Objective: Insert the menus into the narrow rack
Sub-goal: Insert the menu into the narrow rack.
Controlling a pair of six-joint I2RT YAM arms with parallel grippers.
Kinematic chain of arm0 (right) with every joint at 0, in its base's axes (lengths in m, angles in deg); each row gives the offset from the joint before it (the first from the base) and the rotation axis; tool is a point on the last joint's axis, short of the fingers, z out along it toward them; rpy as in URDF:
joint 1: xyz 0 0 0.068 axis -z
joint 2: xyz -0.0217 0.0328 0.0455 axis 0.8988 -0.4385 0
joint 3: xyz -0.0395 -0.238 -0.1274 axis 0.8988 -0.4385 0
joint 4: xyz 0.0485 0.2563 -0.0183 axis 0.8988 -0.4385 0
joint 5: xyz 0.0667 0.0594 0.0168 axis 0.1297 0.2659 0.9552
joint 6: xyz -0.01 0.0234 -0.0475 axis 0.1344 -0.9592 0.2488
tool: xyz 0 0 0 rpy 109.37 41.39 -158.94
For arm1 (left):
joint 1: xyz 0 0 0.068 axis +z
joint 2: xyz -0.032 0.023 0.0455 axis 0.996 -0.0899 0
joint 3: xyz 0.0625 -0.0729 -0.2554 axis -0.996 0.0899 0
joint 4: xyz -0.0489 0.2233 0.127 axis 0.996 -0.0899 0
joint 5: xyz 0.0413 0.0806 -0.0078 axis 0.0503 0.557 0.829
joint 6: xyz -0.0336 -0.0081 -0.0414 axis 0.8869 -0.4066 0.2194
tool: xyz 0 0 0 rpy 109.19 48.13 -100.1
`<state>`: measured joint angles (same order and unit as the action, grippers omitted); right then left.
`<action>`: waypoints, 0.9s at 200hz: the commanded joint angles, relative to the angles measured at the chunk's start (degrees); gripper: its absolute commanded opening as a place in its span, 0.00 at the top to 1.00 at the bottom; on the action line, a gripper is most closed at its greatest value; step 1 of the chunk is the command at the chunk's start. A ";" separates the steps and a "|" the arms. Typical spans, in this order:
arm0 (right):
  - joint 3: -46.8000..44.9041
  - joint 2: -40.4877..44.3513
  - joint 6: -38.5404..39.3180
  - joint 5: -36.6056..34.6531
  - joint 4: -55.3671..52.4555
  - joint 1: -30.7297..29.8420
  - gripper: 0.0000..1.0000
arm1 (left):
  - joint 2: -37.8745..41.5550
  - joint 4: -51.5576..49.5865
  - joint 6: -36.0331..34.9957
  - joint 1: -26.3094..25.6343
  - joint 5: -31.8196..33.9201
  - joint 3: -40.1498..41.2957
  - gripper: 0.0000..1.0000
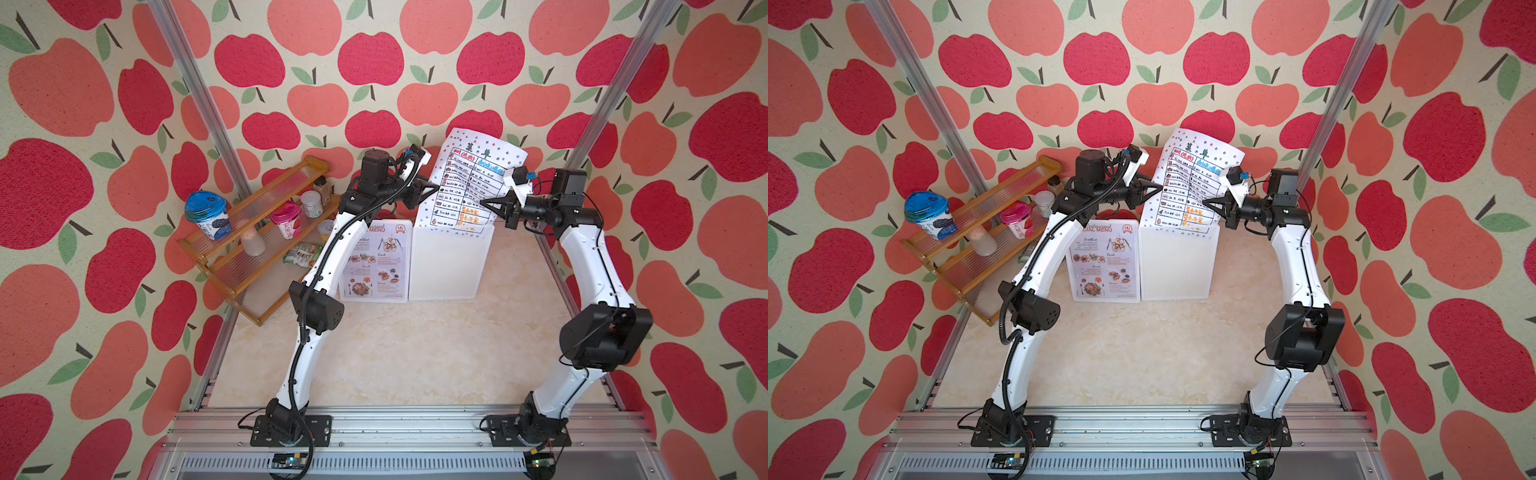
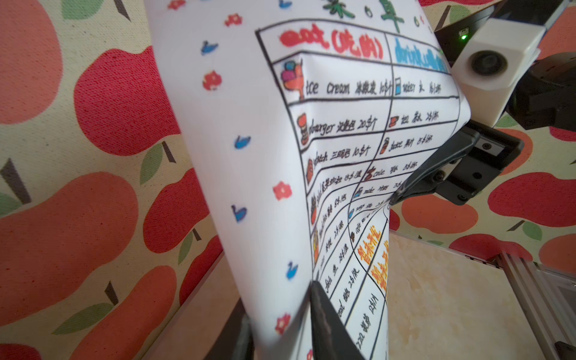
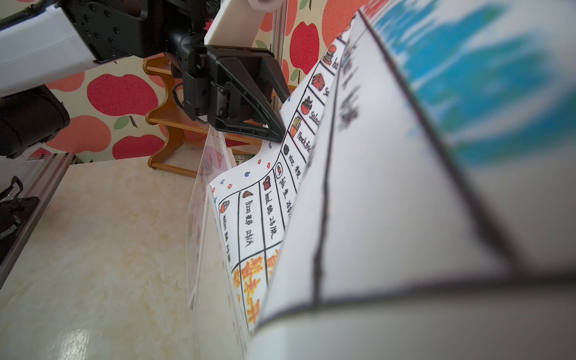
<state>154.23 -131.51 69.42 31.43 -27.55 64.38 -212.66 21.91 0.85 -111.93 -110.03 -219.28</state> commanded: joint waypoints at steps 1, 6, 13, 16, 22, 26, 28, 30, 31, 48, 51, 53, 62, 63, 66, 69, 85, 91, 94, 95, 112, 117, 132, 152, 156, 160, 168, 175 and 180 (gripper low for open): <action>1.41 -1.45 -2.77 3.85 0.84 0.33 1.00 | 0.42 -1.53 -0.45 0.16 -1.87 0.03 0.75; 1.48 -1.70 -3.39 4.06 1.29 0.38 1.00 | 0.49 -1.65 -0.39 0.14 -1.95 0.03 0.76; 1.52 -1.88 -3.60 4.02 1.77 0.32 1.00 | 0.67 -1.80 -0.27 0.12 -2.04 -0.04 0.77; 1.59 -1.93 -3.60 4.02 1.75 0.32 1.00 | 0.76 -1.85 -0.25 0.11 -2.04 0.02 0.77; 1.61 -2.15 -3.65 4.00 1.74 0.34 1.00 | 0.89 -2.12 -0.25 0.00 -2.00 0.04 0.78; 1.70 -2.17 -3.56 3.93 1.72 0.34 1.00 | 0.94 -2.38 -0.38 -0.11 -2.04 -0.03 0.78; 1.70 -2.26 -3.52 3.91 1.71 0.33 1.00 | 0.97 -2.45 -0.35 -0.14 -2.04 -0.04 0.78; 1.66 -2.24 -3.51 3.85 1.78 0.34 1.00 | 1.07 -2.55 -0.45 -0.15 -2.04 0.00 0.79; 1.63 -2.22 -3.51 3.83 1.75 0.33 1.00 | 1.10 -2.60 -0.48 -0.20 -2.04 -0.02 0.79; 1.54 -2.22 -3.47 3.65 1.78 0.54 1.00 | 1.39 -3.77 -1.08 -0.51 -1.54 0.01 0.81; 1.48 -2.25 -3.51 3.61 1.99 0.51 1.00 | 1.39 -3.92 -1.17 -0.54 -1.48 -0.02 0.81; 1.40 -2.24 -3.60 3.53 2.16 0.54 1.00 | 1.44 -4.04 -1.20 -0.54 -1.44 -0.04 0.82; 0.98 -2.20 -4.20 3.35 3.17 0.58 1.00 | 1.54 -4.45 -1.30 -0.74 -1.21 0.03 0.82; 0.95 -2.20 -4.25 3.32 3.32 0.58 1.00 | 1.60 -4.51 -1.30 -0.75 -1.19 0.03 0.82; 0.86 -2.19 -4.49 3.18 3.90 0.58 1.00 | 1.63 -4.54 -1.30 -0.70 -1.17 -0.04 0.83; 0.71 -2.15 -4.67 3.02 4.31 0.58 1.00 | 1.73 -4.64 -1.30 -0.83 -1.17 0.03 0.83; 0.19 -2.19 -5.39 2.24 5.88 0.75 1.00 | 2.14 -5.01 -1.30 -1.09 -1.02 0.00 0.84; 0.03 -2.20 -5.82 2.16 6.65 0.76 1.00 | 2.31 -5.20 -1.42 -1.20 -0.99 0.02 0.84; 0.03 -2.21 -6.00 2.11 6.96 0.87 1.00 | 2.35 -5.28 -1.47 -1.29 -0.92 0.05 0.84; -0.01 -2.21 -6.07 2.09 7.06 0.86 1.00 | 2.40 -5.28 -1.52 -1.29 -0.91 0.04 0.84; -0.14 -2.22 -6.23 1.22 7.65 0.87 1.00 | 2.78 -6.17 -2.15 -1.65 -0.33 0.11 0.85; -0.14 -2.23 -6.19 0.83 7.86 0.92 1.00 | 2.85 -6.32 -2.31 -1.71 -0.29 0.06 0.85; -0.32 -2.12 -6.25 0.48 8.38 0.88 1.00 | 3.11 -6.96 -2.58 -1.91 -0.11 0.05 0.86; 0.01 -2.17 -6.39 0.66 8.16 0.91 1.00 | 3.50 -7.69 -3.00 -2.05 0.14 0.12 0.86; 0.13 -2.12 -6.39 0.61 8.07 0.85 1.00 | 3.50 -7.81 -3.02 -2.16 0.24 0.13 0.86; 0.15 -2.13 -6.40 0.57 8.06 0.86 1.00 | 3.58 -7.91 -3.06 -2.14 0.25 0.13 0.86; 0.06 -2.13 -6.41 0.62 8.06 0.90 1.00 | 3.59 -8.16 -3.24 -2.17 0.38 0.16 0.86; 0.20 -2.18 -6.48 0.66 7.90 0.89 1.00 | 3.59 -8.29 -3.40 -2.25 0.50 0.17 0.86; 0.21 -2.13 -6.61 0.66 7.95 0.86 1.00 | 3.57 -8.31 -3.37 -2.26 0.66 0.14 0.86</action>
<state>154.23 -133.37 64.08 32.26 -19.99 64.88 -212.44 15.33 -1.00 -113.99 -109.95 -219.28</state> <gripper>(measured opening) 0.058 0.141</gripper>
